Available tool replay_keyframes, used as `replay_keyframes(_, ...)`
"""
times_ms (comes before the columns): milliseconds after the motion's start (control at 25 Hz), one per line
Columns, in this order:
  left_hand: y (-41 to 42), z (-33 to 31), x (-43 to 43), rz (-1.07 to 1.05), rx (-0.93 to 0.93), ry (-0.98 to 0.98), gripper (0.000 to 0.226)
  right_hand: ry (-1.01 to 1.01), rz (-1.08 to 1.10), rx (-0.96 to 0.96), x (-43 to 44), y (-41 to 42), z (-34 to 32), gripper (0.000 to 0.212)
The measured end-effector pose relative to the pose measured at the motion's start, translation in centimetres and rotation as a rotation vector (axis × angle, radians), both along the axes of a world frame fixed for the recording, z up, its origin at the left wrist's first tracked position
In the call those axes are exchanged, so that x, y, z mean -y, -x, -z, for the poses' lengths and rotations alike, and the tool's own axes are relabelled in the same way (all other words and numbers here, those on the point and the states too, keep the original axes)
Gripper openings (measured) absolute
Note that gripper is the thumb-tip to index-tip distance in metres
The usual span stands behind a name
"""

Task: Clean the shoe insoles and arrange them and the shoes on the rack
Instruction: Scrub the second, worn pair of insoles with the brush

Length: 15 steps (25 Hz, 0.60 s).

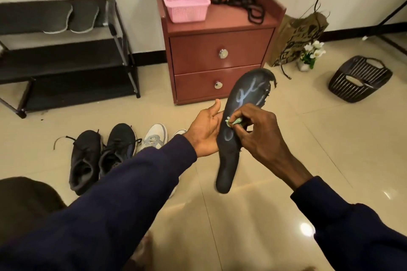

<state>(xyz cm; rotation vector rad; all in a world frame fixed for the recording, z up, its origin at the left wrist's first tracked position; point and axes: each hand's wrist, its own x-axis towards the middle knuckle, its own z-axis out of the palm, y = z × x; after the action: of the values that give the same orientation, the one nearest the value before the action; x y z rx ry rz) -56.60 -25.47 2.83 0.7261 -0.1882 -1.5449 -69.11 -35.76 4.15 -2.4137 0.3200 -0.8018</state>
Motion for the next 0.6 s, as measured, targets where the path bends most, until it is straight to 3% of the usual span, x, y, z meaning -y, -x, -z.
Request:
replay_keyframes(160,1.6,-3.1,-3.1,-0.015,0.034,-0.007,0.049,0.049,-0.023,-0.001,-3.0,1.9,-3.1,0.026)
replay_keyframes(320,3.9,-1.6,-5.7,-0.067,-0.083,-0.048,0.052,0.099,-0.17,-0.139,-6.4,4.2,-2.2,0.024)
replay_keyframes(520,5.7,0.7,-6.1,-0.128,-0.084,-0.098,0.046,0.178,0.053,-0.118,-3.7,4.0,-0.2,0.024)
replay_keyframes(600,5.6,0.9,-5.9,-0.12,-0.046,-0.136,0.047,0.092,-0.059,-0.169,-5.1,4.0,0.1,0.023)
